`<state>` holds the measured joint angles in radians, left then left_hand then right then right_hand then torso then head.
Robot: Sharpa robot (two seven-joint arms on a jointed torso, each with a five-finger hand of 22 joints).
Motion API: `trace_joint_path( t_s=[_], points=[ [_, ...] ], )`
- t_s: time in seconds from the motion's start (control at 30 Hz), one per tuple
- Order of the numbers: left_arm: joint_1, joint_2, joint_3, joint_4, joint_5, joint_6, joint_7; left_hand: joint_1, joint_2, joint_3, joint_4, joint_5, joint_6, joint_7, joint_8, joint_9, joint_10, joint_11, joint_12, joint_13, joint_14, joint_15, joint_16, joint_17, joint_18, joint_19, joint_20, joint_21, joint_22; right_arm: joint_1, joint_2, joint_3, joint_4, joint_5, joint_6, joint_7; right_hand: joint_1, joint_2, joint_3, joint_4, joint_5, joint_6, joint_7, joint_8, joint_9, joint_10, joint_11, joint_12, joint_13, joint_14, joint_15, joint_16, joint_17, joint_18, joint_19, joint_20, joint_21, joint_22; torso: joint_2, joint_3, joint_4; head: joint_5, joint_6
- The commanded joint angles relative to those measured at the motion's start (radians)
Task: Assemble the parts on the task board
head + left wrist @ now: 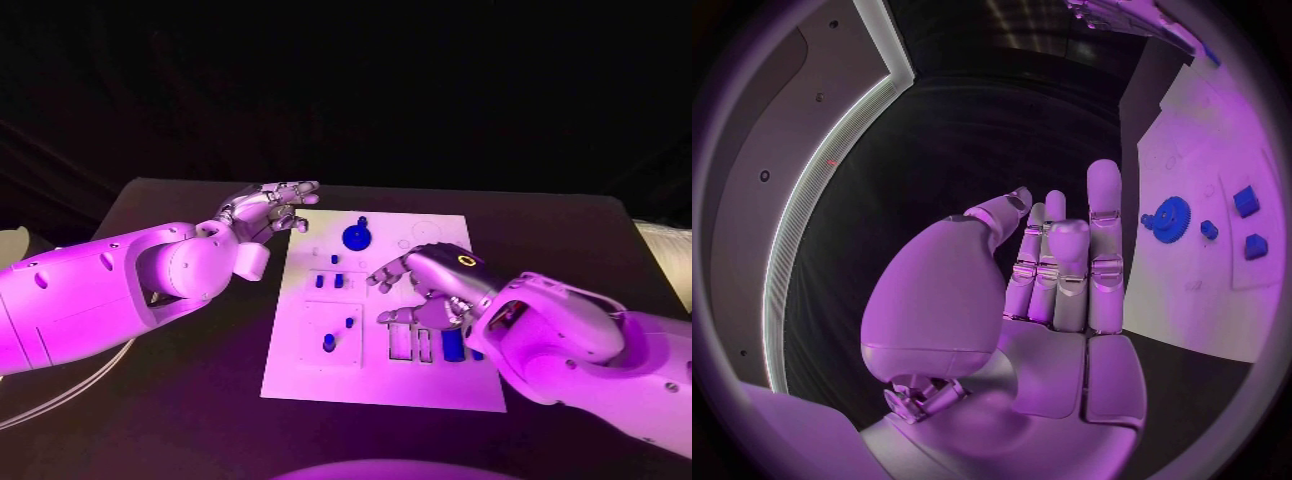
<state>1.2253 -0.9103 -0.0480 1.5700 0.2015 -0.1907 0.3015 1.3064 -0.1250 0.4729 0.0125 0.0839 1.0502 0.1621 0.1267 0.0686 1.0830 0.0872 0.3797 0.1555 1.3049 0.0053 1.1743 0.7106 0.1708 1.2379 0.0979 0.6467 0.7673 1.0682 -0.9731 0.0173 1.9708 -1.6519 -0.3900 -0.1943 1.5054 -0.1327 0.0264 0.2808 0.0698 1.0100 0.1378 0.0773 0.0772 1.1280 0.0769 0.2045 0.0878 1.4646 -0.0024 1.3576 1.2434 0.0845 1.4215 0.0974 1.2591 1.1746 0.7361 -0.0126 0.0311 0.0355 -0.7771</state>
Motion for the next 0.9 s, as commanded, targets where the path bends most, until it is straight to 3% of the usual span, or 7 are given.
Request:
trace_joint_path(
  t_s=[0.03, 0.27, 0.33, 0.4, 0.57, 0.67, 0.9],
  points=[
    [0.001, 0.000, 0.000, 0.002, -0.007, 0.018, 0.002, 0.003, 0.007, 0.002, -0.005, 0.004, -0.008, 0.001, 0.004, -0.001, -0.009, -0.001, 0.004, 0.002, -0.006, -0.001, -0.005, -0.001, 0.011, -0.004, 0.006, -0.007, -0.001, 0.021, -0.071, -0.001, 0.036, 0.241, 0.000, 0.004, -0.002, 0.025, 0.007, -0.004, 0.036, 0.034, 0.002, 0.015, 0.005, 0.115, -0.017, 0.048, 0.024, 0.056, -0.017, 0.031, 0.042, -0.005, 0.020, -0.014, 0.041, 0.048, -0.004, -0.0012, -0.0074, -0.010, 0.006],
    [0.001, 0.001, -0.001, 0.006, -0.007, 0.017, 0.003, 0.002, 0.008, 0.001, -0.006, 0.004, -0.009, 0.001, 0.005, 0.000, -0.012, -0.001, 0.007, 0.002, -0.008, -0.001, -0.006, -0.004, 0.011, -0.005, 0.006, -0.007, -0.002, 0.036, -0.196, -0.015, 0.074, 0.274, 0.034, -0.151, -0.077, 0.033, -0.033, 0.005, 0.079, 0.068, -0.029, 0.034, 0.010, 0.287, -0.057, 0.181, 0.148, 0.073, -0.051, 0.088, 0.119, -0.027, 0.062, -0.048, 0.124, 0.148, -0.008, -0.0008, -0.0181, -0.043, 0.009],
    [0.001, 0.001, -0.002, 0.006, -0.007, 0.018, 0.003, 0.002, 0.008, 0.001, -0.006, 0.004, -0.009, 0.001, 0.005, 0.000, -0.012, -0.001, 0.007, 0.002, -0.008, -0.001, -0.006, -0.004, 0.011, -0.005, 0.006, -0.007, -0.002, 0.031, -0.219, -0.021, 0.080, 0.259, 0.032, -0.210, -0.145, 0.033, -0.065, 0.005, 0.176, 0.075, -0.041, 0.043, 0.014, 0.308, -0.065, 0.364, 0.355, 0.075, -0.060, 0.097, 0.131, -0.030, 0.068, -0.056, 0.138, 0.164, -0.009, -0.0005, -0.0212, -0.054, 0.007],
    [0.001, 0.002, -0.002, 0.006, -0.007, 0.019, 0.003, 0.002, 0.008, 0.001, -0.006, 0.004, -0.009, 0.001, 0.005, 0.000, -0.012, -0.001, 0.007, 0.002, -0.008, -0.001, -0.006, -0.004, 0.011, -0.005, 0.006, -0.007, -0.002, 0.025, -0.233, -0.025, 0.085, 0.247, 0.028, -0.255, -0.170, 0.034, -0.085, 0.001, 0.233, 0.081, -0.044, 0.052, 0.020, 0.317, -0.069, 0.527, 0.540, 0.075, -0.063, 0.101, 0.135, -0.031, 0.068, -0.060, 0.141, 0.169, -0.010, -0.0009, -0.0235, -0.070, 0.005],
    [0.000, 0.004, -0.007, 0.003, -0.007, 0.020, 0.004, 0.002, 0.008, 0.001, -0.006, 0.004, -0.009, 0.001, 0.005, 0.000, -0.012, -0.001, 0.007, 0.002, -0.008, -0.001, -0.006, -0.004, 0.011, -0.005, 0.006, -0.007, -0.002, 0.003, -0.259, -0.034, 0.099, 0.190, 0.048, -0.356, -0.202, 0.068, -0.142, 0.005, 0.300, 0.081, -0.049, 0.081, 0.053, 0.299, -0.073, 0.884, 0.968, 0.079, -0.067, 0.121, 0.164, -0.037, 0.075, -0.062, 0.161, 0.195, -0.013, -0.0020, -0.0309, -0.088, 0.007],
    [0.000, 0.005, -0.009, 0.003, -0.007, 0.020, 0.004, 0.002, 0.008, 0.001, -0.006, 0.004, -0.009, 0.001, 0.005, 0.000, -0.012, -0.001, 0.007, 0.002, -0.008, -0.001, -0.006, -0.004, 0.011, -0.005, 0.006, -0.007, -0.002, -0.005, -0.260, -0.036, 0.098, 0.163, 0.068, -0.374, -0.201, 0.078, -0.156, 0.005, 0.304, 0.076, -0.050, 0.089, 0.068, 0.287, -0.072, 0.909, 1.012, 0.079, -0.065, 0.124, 0.167, -0.037, 0.075, -0.062, 0.162, 0.198, -0.014, -0.0020, -0.0336, -0.088, 0.005],
    [0.000, 0.007, -0.011, 0.002, -0.007, 0.021, 0.004, 0.002, 0.008, 0.001, -0.006, 0.004, -0.009, 0.001, 0.005, 0.000, -0.012, -0.001, 0.007, 0.002, -0.008, -0.001, -0.006, -0.004, 0.011, -0.005, 0.006, -0.007, -0.002, -0.021, -0.240, -0.042, 0.085, 0.102, 0.116, -0.391, -0.209, 0.088, -0.176, 0.007, 0.281, 0.069, -0.049, 0.097, 0.085, 0.281, -0.071, 0.925, 1.049, 0.080, -0.064, 0.130, 0.177, -0.038, 0.077, -0.061, 0.168, 0.206, -0.014, -0.0032, -0.0289, -0.089, 0.004]
  ],
)
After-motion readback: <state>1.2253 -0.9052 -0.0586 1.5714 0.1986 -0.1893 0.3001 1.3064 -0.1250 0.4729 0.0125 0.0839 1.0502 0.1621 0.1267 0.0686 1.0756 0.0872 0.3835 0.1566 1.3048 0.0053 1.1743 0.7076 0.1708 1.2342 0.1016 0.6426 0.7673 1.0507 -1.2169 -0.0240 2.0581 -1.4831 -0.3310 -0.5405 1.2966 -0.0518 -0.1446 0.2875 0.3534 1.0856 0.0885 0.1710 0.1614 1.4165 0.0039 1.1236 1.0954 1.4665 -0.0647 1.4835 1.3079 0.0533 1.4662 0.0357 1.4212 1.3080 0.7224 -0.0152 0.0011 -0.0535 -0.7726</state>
